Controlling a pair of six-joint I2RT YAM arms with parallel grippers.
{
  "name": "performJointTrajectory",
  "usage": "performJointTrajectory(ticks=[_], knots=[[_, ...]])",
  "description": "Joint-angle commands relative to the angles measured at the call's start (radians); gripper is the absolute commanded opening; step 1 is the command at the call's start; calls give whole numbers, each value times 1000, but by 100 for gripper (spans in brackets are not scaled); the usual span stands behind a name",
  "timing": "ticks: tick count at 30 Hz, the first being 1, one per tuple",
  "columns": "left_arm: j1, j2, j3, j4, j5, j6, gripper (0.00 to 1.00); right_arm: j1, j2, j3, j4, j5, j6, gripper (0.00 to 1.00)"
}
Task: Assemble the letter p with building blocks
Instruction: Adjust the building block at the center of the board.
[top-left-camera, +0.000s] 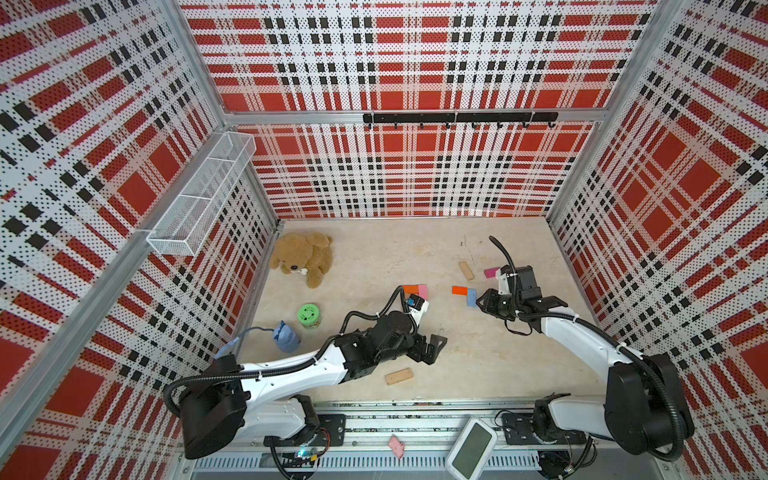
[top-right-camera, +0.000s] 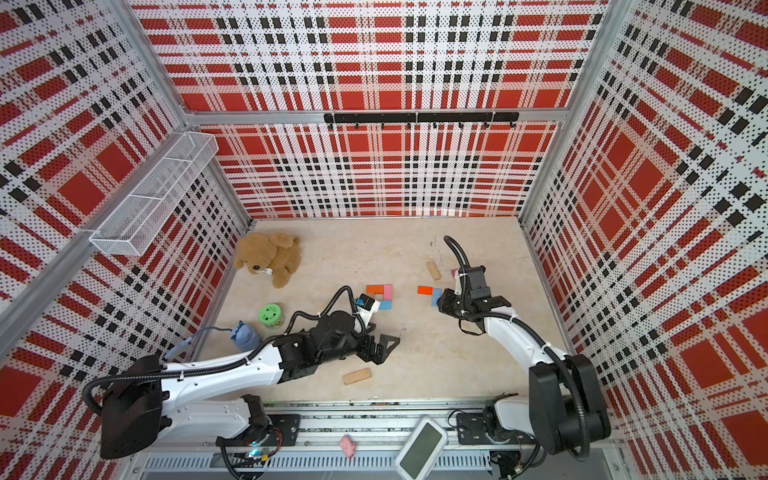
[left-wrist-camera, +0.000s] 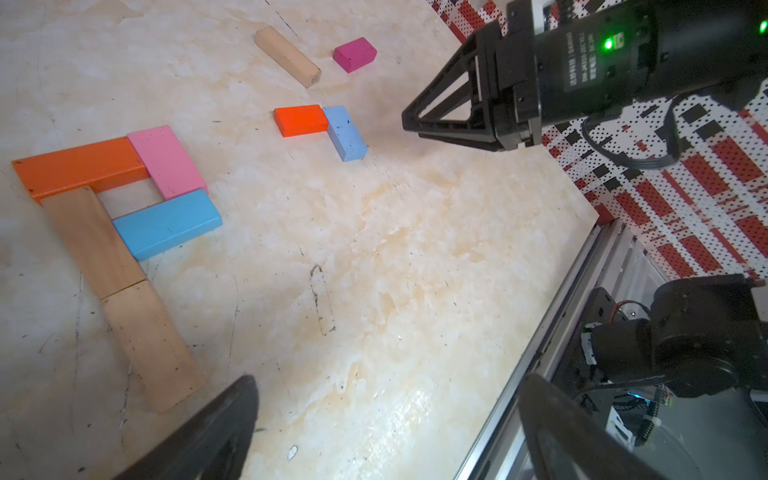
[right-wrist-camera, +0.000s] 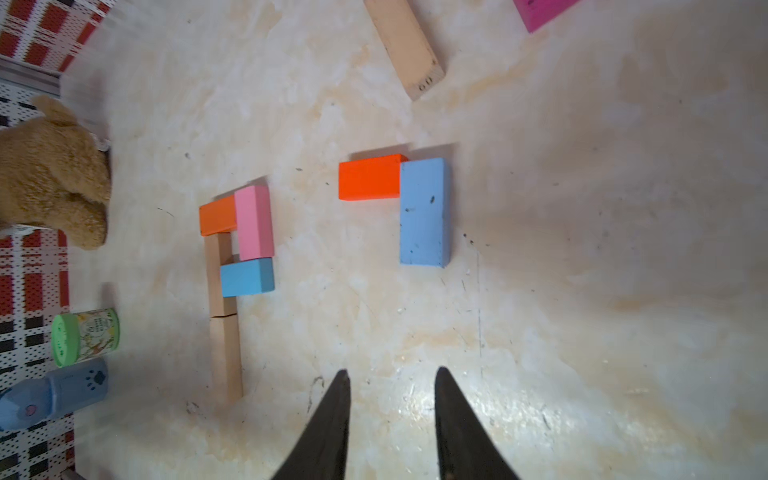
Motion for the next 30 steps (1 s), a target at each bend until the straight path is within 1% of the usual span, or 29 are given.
performJointTrajectory(ticks=[1, 4, 8, 12, 18, 30], knots=[[-6, 13, 32, -5, -10, 16, 99, 6, 17, 1, 22, 34, -11, 29], [-5, 22, 33, -5, -7, 16, 99, 12, 30, -5, 30, 75, -16, 26], [-7, 42, 44, -5, 2, 17, 99, 14, 59, 12, 15, 91, -24, 18], [-6, 56, 49, -5, 3, 16, 99, 31, 106, 18, 32, 117, -28, 17], [-7, 56, 49, -5, 4, 16, 99, 38, 206, 46, 56, 108, -31, 16], [-7, 71, 52, -5, 14, 12, 99, 38, 287, 92, 80, 134, -35, 18]])
